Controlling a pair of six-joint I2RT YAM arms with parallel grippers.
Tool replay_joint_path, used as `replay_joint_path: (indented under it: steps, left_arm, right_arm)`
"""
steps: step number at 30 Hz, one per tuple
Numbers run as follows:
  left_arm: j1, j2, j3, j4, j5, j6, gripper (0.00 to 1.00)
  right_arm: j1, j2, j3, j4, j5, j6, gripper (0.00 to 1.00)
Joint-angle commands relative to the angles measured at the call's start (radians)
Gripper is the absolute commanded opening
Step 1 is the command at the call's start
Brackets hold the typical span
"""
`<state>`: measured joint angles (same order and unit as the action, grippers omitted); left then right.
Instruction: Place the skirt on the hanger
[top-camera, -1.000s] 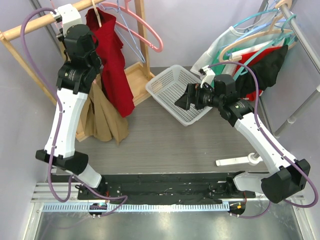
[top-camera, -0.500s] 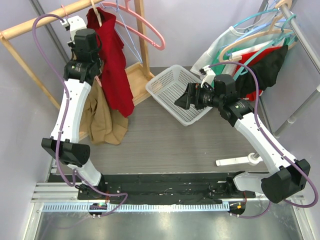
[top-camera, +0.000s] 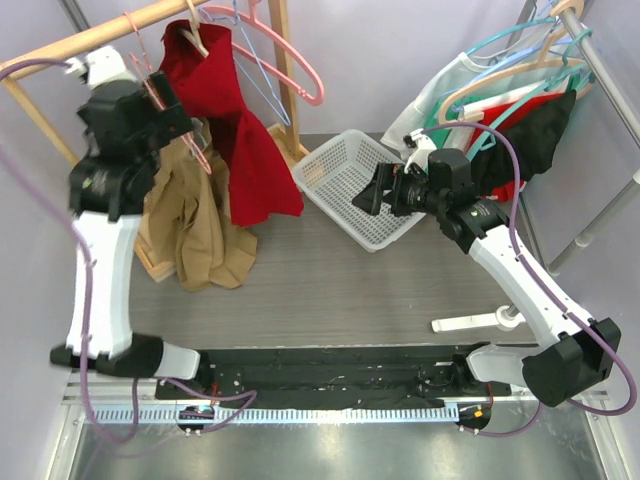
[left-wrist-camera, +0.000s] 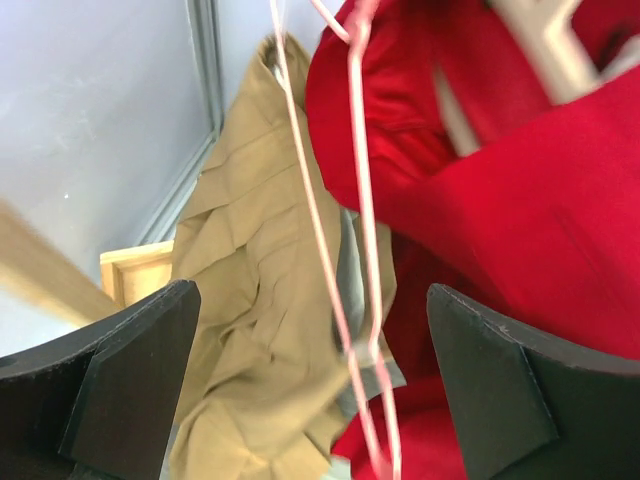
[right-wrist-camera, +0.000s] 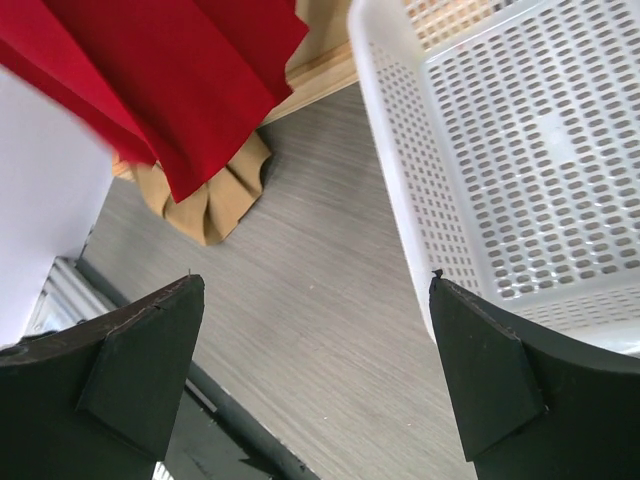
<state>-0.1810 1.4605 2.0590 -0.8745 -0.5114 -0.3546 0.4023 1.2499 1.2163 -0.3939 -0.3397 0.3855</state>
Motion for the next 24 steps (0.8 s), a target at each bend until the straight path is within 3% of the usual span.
replay_joint_path:
  steps: [1,8,15,24]
  left_arm:
    - [0.005,-0.192,-0.052,-0.093,0.103,-0.050,1.00]
    - [0.005,-0.439,-0.318,-0.173,0.253,-0.096,1.00]
    - [0.005,-0.724,-0.742,-0.127,0.289,-0.115,1.00]
    - [0.003,-0.832,-0.915,-0.080,0.347,-0.115,1.00]
  right_arm:
    - [0.004,-0.056,0.039,0.003,0.083,-0.031,1.00]
    - [0.003,-0.121,-0.034,0.009,0.165,-0.060,1.00]
    - [0.004,-0.204,-0.172,0.043,0.223,-0.076,1.00]
    - [0.003,-0.247,-0.259,0.059,0.241,-0.057,1.00]
